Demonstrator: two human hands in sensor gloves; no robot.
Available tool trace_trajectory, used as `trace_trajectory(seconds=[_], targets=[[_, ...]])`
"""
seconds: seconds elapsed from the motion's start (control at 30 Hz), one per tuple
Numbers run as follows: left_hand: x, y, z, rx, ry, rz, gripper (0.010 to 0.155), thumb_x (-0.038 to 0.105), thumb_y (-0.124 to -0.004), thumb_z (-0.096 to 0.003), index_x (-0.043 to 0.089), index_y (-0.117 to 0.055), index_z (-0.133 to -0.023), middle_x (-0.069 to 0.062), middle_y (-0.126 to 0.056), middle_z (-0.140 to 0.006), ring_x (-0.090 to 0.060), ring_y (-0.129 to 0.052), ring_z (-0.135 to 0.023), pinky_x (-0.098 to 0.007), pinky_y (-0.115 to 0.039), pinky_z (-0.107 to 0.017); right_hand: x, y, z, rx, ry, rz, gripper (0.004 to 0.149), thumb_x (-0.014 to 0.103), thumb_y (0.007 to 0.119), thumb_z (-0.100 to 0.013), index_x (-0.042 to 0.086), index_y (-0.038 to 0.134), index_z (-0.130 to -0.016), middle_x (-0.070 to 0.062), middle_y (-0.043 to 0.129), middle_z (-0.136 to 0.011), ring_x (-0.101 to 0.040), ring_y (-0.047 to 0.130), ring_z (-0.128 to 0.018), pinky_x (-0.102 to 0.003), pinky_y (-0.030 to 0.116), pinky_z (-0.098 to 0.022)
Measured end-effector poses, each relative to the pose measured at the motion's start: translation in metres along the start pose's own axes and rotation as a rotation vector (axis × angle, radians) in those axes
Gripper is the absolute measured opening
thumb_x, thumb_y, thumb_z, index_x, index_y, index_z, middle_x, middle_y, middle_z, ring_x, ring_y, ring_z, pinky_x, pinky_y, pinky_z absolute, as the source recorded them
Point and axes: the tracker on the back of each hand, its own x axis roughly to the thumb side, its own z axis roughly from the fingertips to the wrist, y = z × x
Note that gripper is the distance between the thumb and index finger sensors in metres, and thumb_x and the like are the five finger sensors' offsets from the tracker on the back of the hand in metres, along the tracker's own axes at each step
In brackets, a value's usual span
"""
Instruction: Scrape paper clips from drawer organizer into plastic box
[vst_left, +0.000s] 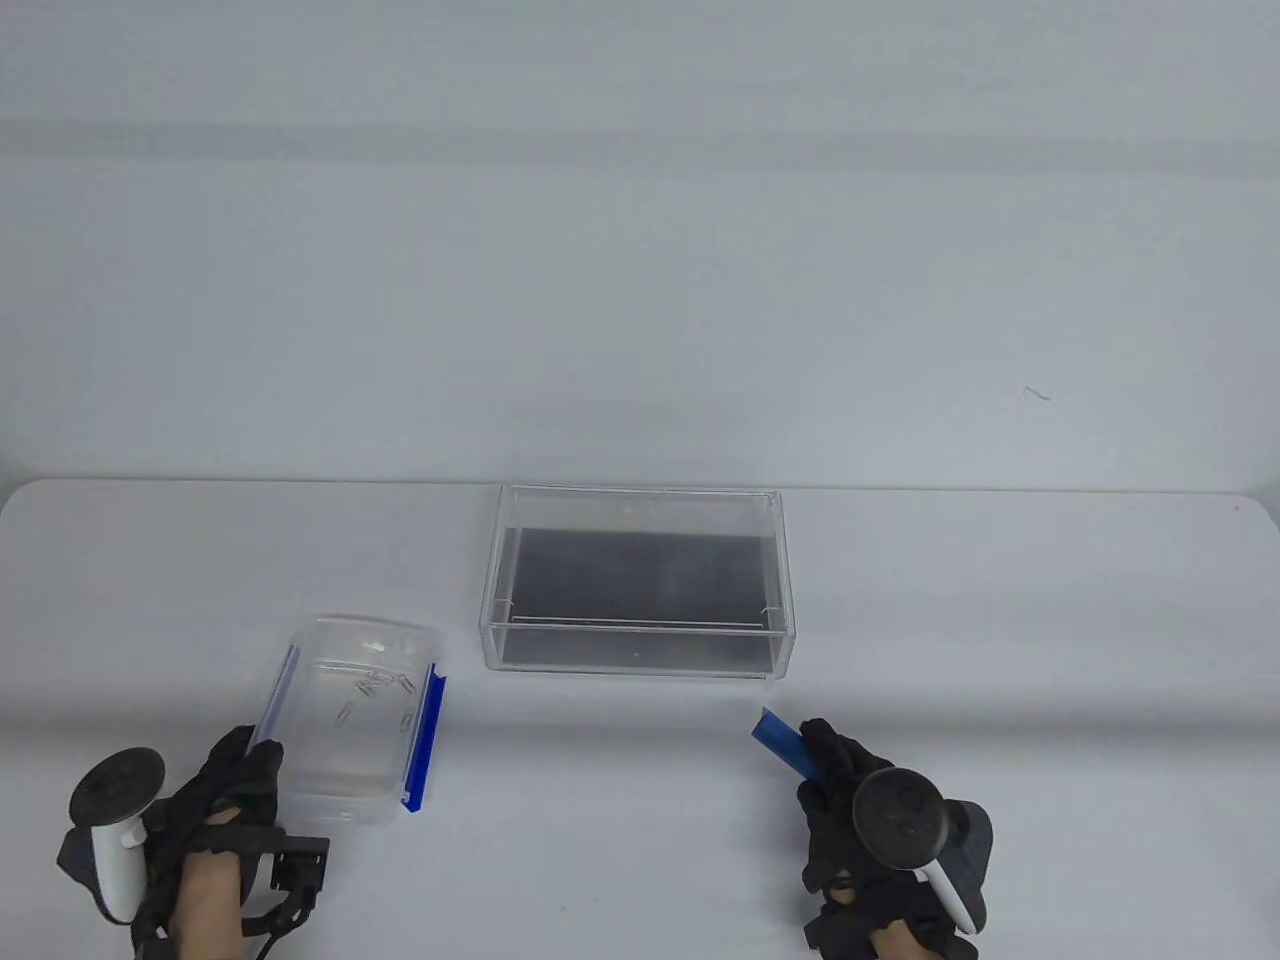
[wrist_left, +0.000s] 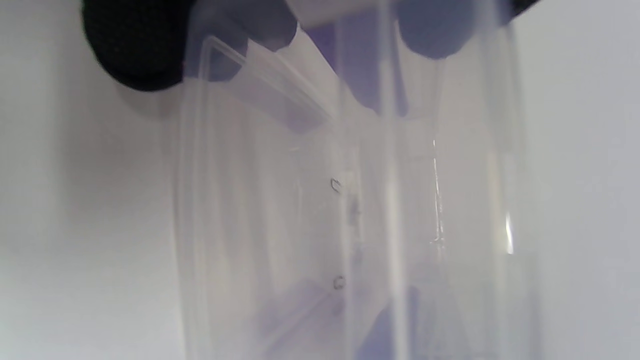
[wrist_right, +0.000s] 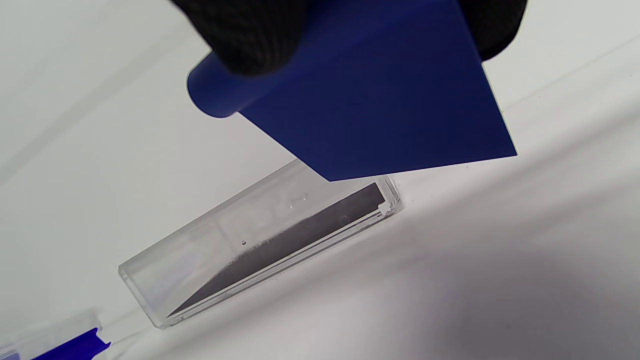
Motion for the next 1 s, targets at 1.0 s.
trace_trajectory(seconds=[1.0], targets=[[0.077,-0.031,0.059,0.202,-0.407,-0.370,0.069,0.051,-0.066,-0.0467,0.014,-0.051,-0.103,-0.019,-0.045,-0.102,-0.046,-0.054,-0.093,-0.055,-0.064,-0.063,0.001,0.001,-0.002,0.019,-0.002,0.037,0.060,0.028,0.072,-0.044,0.027,0.047,-0.099,-0.006,0.062,-0.099,-0.032,0.069,-0.087,-0.053,0.056,-0.068]])
